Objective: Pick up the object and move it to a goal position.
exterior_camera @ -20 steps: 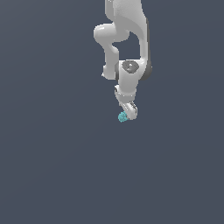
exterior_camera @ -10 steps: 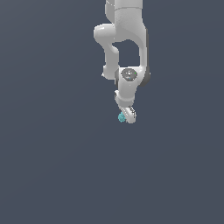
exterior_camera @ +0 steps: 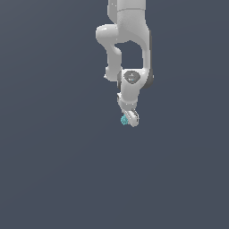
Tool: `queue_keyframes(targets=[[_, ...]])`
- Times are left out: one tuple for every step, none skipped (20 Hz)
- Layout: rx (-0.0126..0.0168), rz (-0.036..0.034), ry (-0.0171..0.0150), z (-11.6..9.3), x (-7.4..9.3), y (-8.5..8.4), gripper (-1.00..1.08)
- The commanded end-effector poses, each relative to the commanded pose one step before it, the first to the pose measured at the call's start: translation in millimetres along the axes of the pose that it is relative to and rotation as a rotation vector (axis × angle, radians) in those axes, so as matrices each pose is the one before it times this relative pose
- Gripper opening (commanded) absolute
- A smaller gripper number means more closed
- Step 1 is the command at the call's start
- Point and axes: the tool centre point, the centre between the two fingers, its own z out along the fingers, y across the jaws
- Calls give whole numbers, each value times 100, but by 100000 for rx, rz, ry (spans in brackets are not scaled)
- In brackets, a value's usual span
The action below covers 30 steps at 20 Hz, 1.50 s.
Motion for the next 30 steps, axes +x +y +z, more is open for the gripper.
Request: queue_keyframes(targets=[[-226,26,-24,111,3,78,-100],[0,0,0,0,0,0,-100],[214,-34,30,-103,-4,-76,-100],[0,0,0,-25,-10,-4,-100],[0,0,0,-74,-31,-12,-100],[0,0,0,-124,-52,-20,-100],[0,0,0,-173,-73,-27,-100],[0,0,0,-224,-94,-35,-100],[0,0,0,-274,-115,-43,-100],[0,0,0,-326,-136,-52,-100],[0,0,0,-378,-158,-60,-100],[0,0,0,-431,-179,-68,-100],[0,0,0,-484,-201,-77,-100],[0,0,0,-536,-221,-85,-100],[-37,57,11,-570,-214,-90,-100],[0,0,0,-636,-260,-101,-100],[0,0,0,-684,-278,-109,-100],[-27,32,55,-723,-284,-116,-100],[0,0,0,-776,-311,-124,-100],[-14,17,44,-818,-324,-131,-100],[0,0,0,-865,-343,-139,-100],[-17,22,63,-905,-355,-146,-100],[-10,15,45,-950,-373,-154,-100],[0,0,0,-991,-389,-161,-100],[-13,20,65,-994,-390,-163,-100],[-8,13,46,-988,-388,-163,-100],[0,0,0,-985,-385,-162,-100],[0,0,0,-981,-384,-163,-100],[-12,18,66,-976,-387,-165,-100],[0,0,0,-977,-384,-165,-100]])
